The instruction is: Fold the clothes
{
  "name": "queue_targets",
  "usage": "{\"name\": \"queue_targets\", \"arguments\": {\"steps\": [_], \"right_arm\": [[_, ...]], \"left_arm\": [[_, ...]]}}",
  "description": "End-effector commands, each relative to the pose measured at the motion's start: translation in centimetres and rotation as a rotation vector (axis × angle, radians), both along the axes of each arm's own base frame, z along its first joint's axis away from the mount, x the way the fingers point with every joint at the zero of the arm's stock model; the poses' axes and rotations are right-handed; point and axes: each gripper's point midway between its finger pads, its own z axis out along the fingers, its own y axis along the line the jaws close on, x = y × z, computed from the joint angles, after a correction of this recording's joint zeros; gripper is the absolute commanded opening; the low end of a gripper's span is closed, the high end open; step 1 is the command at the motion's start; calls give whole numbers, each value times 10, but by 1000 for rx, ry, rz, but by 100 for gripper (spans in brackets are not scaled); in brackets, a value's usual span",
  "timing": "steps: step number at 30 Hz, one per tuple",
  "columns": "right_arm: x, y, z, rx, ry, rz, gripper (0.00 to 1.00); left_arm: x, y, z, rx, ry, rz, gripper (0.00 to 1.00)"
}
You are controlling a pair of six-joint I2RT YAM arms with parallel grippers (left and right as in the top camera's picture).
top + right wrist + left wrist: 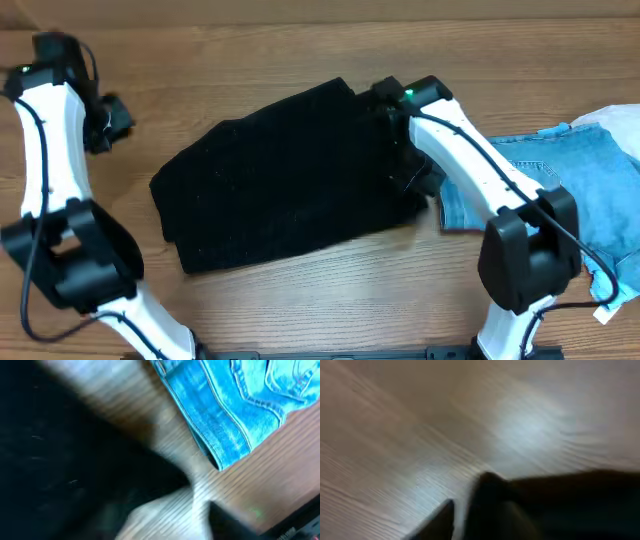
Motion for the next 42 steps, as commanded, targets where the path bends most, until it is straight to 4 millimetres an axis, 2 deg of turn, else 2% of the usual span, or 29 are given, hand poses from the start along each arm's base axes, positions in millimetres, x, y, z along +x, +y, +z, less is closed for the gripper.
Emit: {"name": "queue_targets", "arguments": {"steps": [1,2,4,5,6,7,9,10,12,14,17,20,22,26,28,30,33,34,36,37,41,42], "right_arm": [[14,-3,14,12,-72,62,100],[26,-1,22,30,-104,106,100],[47,5,38,76,-169,174,100],[68,23,50,172,-238,285,100],[93,51,67,309,-340,399,100],[113,71,81,422,-436,445,100],[143,99,100,591,-578,477,99],[157,105,103,623,-628,487,100],[179,107,90,635,-662,440,99],[194,106,60,631,-643,420,99],[204,102,12,616,-579,390,98],[217,94,-16,593,-572,370,98],[226,86,-28,538,-587,388,100],[236,73,-30,412,-620,517,100],[235,72,-34,396,-604,570,100],[229,73,-48,407,-565,571,100],[226,85,-55,479,-552,595,99],[226,87,-54,489,-556,598,93],[226,93,-52,518,-564,608,64],[225,93,-52,522,-560,608,57],[224,94,-52,530,-556,600,6],[223,96,-51,541,-557,599,4]], "left_arm": [[9,-48,39,-62,-102,-140,83],[7,-59,35,-75,-82,-164,90],[10,-68,35,-75,-82,-188,100],[11,-71,36,-74,-84,-196,100],[11,-74,35,-76,-82,-201,100],[11,-74,35,-76,-80,-202,100],[9,-73,33,-74,-70,-200,100],[6,-73,31,-76,-55,-199,100],[4,-74,27,-82,-34,-198,100],[2,-74,20,-91,-7,-197,100],[1,-77,5,-117,34,-193,100],[0,-81,-12,-154,79,-194,100],[-3,-81,-22,-164,118,-192,100],[-3,-81,-27,-167,131,-191,100],[-2,-79,-27,-159,127,-193,100],[-1,-80,-27,-158,123,-196,100],[-1,-81,-27,-158,124,-197,100],[-1,-81,-27,-158,124,-197,100],[-1,-81,-27,-158,124,-197,100],[-1,-81,-27,-157,124,-198,100],[-1,-80,-27,-157,123,-201,100],[-1,-81,-27,-156,124,-208,100]]}}
